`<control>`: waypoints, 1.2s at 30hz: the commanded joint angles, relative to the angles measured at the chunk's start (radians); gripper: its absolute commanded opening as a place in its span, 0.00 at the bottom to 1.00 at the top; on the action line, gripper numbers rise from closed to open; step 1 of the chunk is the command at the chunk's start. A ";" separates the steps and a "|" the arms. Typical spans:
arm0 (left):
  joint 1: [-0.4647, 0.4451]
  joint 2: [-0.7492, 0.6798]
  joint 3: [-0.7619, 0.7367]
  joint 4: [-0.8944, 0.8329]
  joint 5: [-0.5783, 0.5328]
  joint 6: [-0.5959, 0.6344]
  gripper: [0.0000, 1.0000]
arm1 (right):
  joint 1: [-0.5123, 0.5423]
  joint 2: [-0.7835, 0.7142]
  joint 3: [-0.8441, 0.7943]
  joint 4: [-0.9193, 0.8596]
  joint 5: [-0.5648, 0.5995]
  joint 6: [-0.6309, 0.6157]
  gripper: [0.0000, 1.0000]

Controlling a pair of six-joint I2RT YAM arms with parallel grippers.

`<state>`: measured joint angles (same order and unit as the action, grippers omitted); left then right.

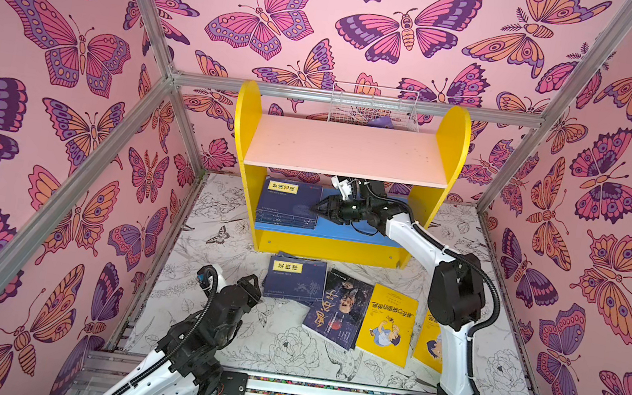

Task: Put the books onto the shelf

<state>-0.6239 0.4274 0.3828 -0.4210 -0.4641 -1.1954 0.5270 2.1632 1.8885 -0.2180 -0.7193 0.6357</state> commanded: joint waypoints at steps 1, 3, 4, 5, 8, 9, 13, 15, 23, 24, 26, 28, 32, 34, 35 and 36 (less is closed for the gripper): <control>-0.003 0.001 0.014 -0.021 0.005 -0.010 0.53 | 0.005 -0.052 0.051 -0.103 0.113 -0.092 0.54; -0.002 -0.001 0.012 -0.021 0.005 -0.012 0.53 | 0.008 -0.053 0.060 -0.129 0.144 -0.108 0.55; -0.002 -0.001 0.014 -0.022 0.005 -0.012 0.53 | 0.010 -0.051 0.061 -0.135 0.156 -0.115 0.55; -0.003 -0.001 0.014 -0.021 0.004 -0.012 0.53 | 0.011 -0.051 0.060 -0.134 0.165 -0.117 0.55; -0.002 0.000 0.013 -0.021 0.007 -0.012 0.53 | 0.016 -0.052 0.059 -0.138 0.196 -0.129 0.51; -0.003 0.002 0.013 -0.020 0.007 -0.010 0.53 | 0.017 -0.054 0.056 -0.135 0.203 -0.129 0.50; -0.003 0.023 0.022 -0.018 0.025 0.027 0.54 | 0.019 -0.143 -0.075 -0.034 0.220 -0.128 0.50; -0.003 0.049 0.036 -0.018 0.036 0.059 0.55 | 0.019 -0.218 -0.158 -0.022 0.248 -0.145 0.50; 0.020 0.204 0.006 0.119 0.152 0.081 0.58 | 0.073 -0.583 -0.592 -0.134 0.281 -0.248 0.55; 0.026 0.226 -0.006 0.152 0.166 0.080 0.59 | 0.084 -0.620 -0.638 -0.140 0.262 -0.244 0.56; 0.042 0.279 -0.020 0.190 0.176 0.069 0.59 | 0.113 -0.641 -0.734 -0.146 0.245 -0.236 0.56; 0.053 0.328 -0.026 0.228 0.176 0.085 0.59 | 0.136 -0.642 -0.810 -0.110 0.235 -0.211 0.56; 0.081 0.440 -0.025 0.311 0.176 0.133 0.58 | 0.156 -0.574 -0.856 -0.079 0.204 -0.196 0.56; 0.100 0.512 -0.031 0.373 0.185 0.150 0.57 | 0.156 -0.521 -0.847 -0.085 0.199 -0.208 0.56; 0.106 0.539 -0.033 0.400 0.186 0.151 0.57 | 0.156 -0.501 -0.835 -0.095 0.202 -0.214 0.56; 0.112 0.572 -0.039 0.438 0.189 0.153 0.57 | 0.156 -0.480 -0.824 -0.103 0.196 -0.221 0.56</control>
<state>-0.5282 0.9463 0.3698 -0.1001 -0.2890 -1.0809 0.6796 1.6588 1.0309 -0.3130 -0.5003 0.4400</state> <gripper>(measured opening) 0.571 0.562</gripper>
